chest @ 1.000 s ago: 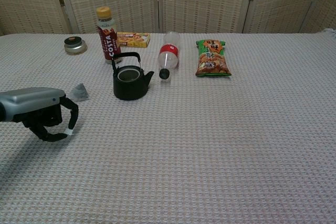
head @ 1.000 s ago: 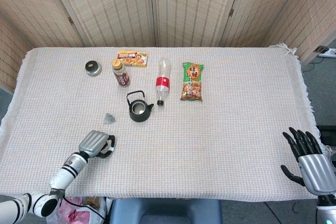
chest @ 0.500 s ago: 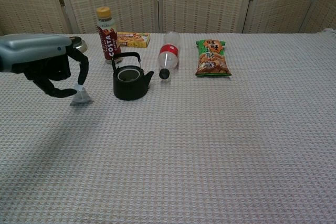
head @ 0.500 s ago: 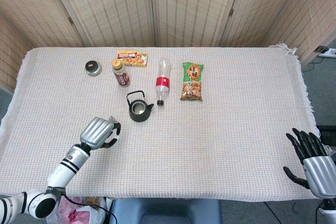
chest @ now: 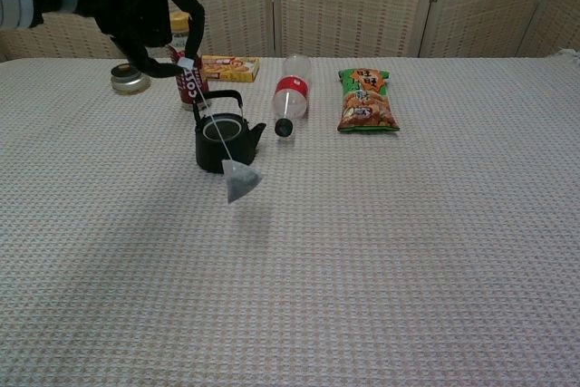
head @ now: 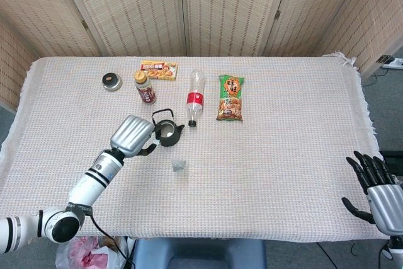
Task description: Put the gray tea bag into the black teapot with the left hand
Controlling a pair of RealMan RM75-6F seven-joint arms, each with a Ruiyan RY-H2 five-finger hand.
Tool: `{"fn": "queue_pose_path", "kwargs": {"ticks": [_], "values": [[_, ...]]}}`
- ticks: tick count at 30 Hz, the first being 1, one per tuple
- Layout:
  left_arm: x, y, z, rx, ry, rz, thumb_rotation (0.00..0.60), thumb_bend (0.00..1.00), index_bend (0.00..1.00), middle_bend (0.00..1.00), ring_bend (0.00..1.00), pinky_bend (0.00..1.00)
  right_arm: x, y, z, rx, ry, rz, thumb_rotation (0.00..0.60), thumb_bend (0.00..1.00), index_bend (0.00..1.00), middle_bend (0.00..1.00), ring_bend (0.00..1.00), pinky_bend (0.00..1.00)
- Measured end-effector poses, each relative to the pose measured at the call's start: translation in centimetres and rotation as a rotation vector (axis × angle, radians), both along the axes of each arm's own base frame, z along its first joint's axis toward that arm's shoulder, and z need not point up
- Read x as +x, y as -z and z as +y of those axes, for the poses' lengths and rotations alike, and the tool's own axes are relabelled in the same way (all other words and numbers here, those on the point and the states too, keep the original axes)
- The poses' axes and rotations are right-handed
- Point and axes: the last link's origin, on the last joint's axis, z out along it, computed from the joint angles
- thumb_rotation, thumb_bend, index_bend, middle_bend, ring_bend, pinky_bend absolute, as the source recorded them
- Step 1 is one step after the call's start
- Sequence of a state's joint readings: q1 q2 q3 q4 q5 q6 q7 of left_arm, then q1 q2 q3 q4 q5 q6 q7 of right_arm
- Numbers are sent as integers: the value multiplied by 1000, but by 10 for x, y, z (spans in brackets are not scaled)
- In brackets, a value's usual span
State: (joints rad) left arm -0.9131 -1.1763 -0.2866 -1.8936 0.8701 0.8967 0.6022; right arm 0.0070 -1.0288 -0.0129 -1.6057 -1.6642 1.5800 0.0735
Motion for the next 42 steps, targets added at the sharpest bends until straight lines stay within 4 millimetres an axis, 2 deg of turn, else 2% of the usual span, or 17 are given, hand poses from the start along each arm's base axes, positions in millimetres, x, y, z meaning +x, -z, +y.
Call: {"fn": "queue_pose_path", "kwargs": {"ticks": [12,18,26,42], "values": [[58,-8,11,48,80,51,600,394,544,1000,1000,1000,-7,-6,-6,-1,34,-24,600,185,0,0,0,0],[74,-6,20,60,104,66,600,394,541,1000,1000,1000,-6,-2,-7,17,31,-10,600,186,0,0,0,0],[75,2,38,55,100,74,600,394,542,1000,1000,1000,-9,-1,-12,17,58,-9,600,185,0,0,0,0],[60,10,60,41,102,94,600,394,543,1000,1000,1000,-13,-2,-16,-2,89,-6,600,186,0,0,0,0]]}}
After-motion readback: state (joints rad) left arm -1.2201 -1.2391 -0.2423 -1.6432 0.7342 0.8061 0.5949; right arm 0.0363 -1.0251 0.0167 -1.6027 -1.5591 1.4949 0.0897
